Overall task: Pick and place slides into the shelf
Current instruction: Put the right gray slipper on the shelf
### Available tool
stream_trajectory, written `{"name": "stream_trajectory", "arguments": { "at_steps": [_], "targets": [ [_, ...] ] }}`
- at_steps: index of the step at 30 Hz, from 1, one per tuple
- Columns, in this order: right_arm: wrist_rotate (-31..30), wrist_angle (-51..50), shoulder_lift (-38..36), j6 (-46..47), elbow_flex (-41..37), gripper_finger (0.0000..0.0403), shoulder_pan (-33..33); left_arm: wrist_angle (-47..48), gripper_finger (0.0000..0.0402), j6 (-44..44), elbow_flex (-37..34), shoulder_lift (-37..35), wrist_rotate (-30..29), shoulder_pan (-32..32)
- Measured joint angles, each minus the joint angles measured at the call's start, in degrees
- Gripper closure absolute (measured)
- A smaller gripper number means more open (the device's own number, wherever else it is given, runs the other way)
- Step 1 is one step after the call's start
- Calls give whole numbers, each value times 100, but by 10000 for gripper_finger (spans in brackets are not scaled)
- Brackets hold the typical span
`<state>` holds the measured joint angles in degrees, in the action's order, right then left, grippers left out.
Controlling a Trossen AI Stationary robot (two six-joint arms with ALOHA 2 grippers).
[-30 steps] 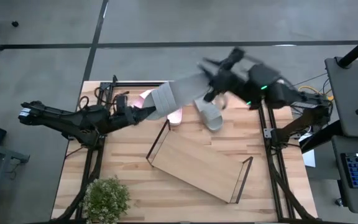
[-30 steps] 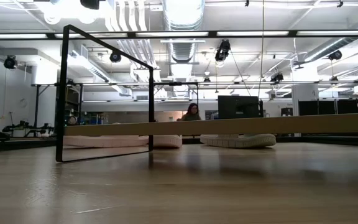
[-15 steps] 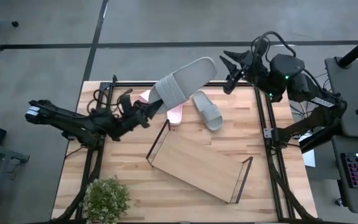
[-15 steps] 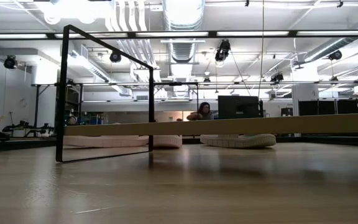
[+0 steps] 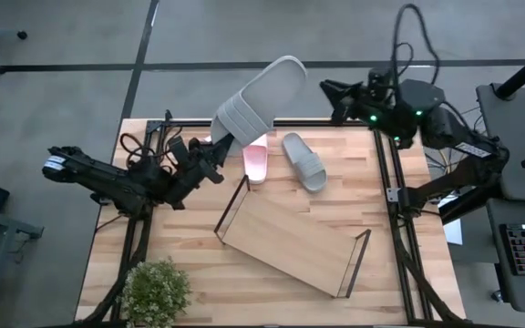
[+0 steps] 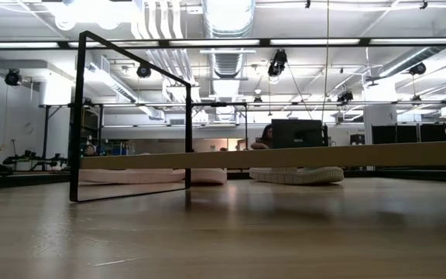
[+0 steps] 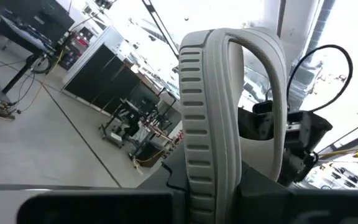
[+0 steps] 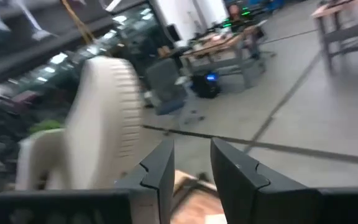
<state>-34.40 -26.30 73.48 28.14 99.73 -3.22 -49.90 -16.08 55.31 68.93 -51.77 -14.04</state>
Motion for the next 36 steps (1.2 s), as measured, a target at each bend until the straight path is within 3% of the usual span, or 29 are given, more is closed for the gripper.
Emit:
{"name": "stream_trajectory", "arguments": {
  "at_steps": [9,15,36],
  "targets": [
    [188,905,180,187,-86,280,-7,-152,385,460,-1,-179,-133,17],
    [840,1959,419,156,-176,268,-12,-268,385,481,-20,-247,-148,31],
    [1362,2823,1096,139,-223,287,-366,-307,385,136,-31,-245,44,33]
  ]
}}
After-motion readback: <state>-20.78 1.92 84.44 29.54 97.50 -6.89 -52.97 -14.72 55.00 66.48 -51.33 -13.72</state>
